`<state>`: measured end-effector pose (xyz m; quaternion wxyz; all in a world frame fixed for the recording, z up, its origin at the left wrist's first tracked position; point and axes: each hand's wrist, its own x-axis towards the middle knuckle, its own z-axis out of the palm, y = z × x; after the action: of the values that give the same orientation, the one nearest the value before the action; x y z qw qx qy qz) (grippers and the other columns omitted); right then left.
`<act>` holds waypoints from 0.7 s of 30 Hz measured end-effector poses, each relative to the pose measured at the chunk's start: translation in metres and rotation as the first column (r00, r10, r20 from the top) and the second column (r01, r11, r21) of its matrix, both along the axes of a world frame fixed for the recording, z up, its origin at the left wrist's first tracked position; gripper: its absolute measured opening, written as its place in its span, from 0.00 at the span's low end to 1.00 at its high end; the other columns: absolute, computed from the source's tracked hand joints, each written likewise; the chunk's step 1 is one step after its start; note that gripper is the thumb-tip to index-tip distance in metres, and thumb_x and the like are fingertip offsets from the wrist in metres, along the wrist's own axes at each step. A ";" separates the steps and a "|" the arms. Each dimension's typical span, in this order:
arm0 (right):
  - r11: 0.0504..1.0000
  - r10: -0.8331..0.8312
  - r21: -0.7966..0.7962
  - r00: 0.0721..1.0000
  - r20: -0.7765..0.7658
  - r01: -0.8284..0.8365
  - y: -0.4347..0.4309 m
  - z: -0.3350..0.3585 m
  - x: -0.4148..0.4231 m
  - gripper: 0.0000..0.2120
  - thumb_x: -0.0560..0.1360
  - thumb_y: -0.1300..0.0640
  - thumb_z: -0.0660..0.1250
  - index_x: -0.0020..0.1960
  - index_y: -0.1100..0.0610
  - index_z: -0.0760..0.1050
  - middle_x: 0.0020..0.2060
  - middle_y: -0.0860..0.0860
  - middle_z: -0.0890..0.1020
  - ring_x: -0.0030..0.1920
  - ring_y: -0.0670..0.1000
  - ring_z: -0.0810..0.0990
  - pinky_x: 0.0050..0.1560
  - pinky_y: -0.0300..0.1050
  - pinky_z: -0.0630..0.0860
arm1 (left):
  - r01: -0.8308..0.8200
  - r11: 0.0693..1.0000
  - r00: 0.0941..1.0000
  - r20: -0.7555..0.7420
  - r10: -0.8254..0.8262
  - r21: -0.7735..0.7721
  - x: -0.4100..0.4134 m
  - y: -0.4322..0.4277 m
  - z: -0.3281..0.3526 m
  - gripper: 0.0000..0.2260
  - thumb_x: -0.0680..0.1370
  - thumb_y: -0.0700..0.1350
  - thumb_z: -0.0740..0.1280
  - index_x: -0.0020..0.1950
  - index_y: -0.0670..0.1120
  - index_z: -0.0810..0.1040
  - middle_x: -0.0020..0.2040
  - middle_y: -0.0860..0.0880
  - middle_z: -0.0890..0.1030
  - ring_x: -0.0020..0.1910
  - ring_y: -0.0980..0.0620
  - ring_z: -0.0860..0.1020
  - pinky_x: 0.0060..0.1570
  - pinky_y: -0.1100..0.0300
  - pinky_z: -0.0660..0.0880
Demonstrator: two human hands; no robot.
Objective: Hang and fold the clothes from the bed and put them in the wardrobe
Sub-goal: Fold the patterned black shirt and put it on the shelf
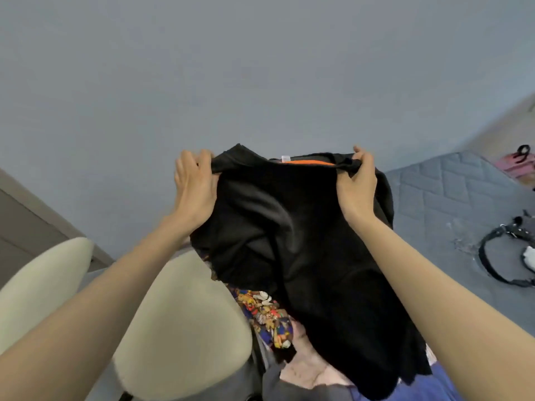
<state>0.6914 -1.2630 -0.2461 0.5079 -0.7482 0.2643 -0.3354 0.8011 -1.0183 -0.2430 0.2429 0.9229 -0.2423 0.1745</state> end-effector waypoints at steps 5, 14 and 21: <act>0.999 -0.030 -0.029 0.989 0.142 0.035 -0.016 0.077 0.056 0.14 0.78 0.65 0.60 0.42 0.48 0.61 0.72 0.51 0.67 0.68 0.51 0.68 0.64 0.43 0.65 | 0.075 0.996 0.983 0.170 -0.066 -0.047 0.048 -0.015 0.076 0.08 0.81 0.43 0.60 0.54 0.38 0.69 0.48 0.41 0.65 0.48 0.43 0.63 0.48 0.57 0.57; 0.987 -0.053 -0.136 0.967 0.250 0.089 -0.026 0.129 0.047 0.13 0.73 0.68 0.58 0.53 0.53 0.64 0.62 0.45 0.70 0.61 0.44 0.70 0.55 0.25 0.62 | 0.134 0.978 0.966 0.240 -0.093 -0.161 0.044 -0.020 0.124 0.06 0.81 0.43 0.60 0.52 0.41 0.69 0.48 0.43 0.67 0.47 0.46 0.63 0.48 0.57 0.59; 0.950 -0.058 -0.311 0.996 -0.074 0.032 -0.040 0.053 -0.038 0.12 0.66 0.72 0.59 0.46 0.60 0.64 0.58 0.56 0.71 0.60 0.55 0.69 0.49 0.41 0.63 | 0.304 0.951 0.953 0.013 -0.304 -0.060 -0.028 -0.027 0.037 0.10 0.77 0.36 0.59 0.45 0.50 0.62 0.42 0.49 0.70 0.40 0.47 0.68 0.33 0.56 0.60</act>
<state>0.6539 -1.3032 -0.1936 0.3651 -0.8255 0.2460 -0.3531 0.7733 -1.0450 -0.2059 0.2947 0.8664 -0.3765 0.1443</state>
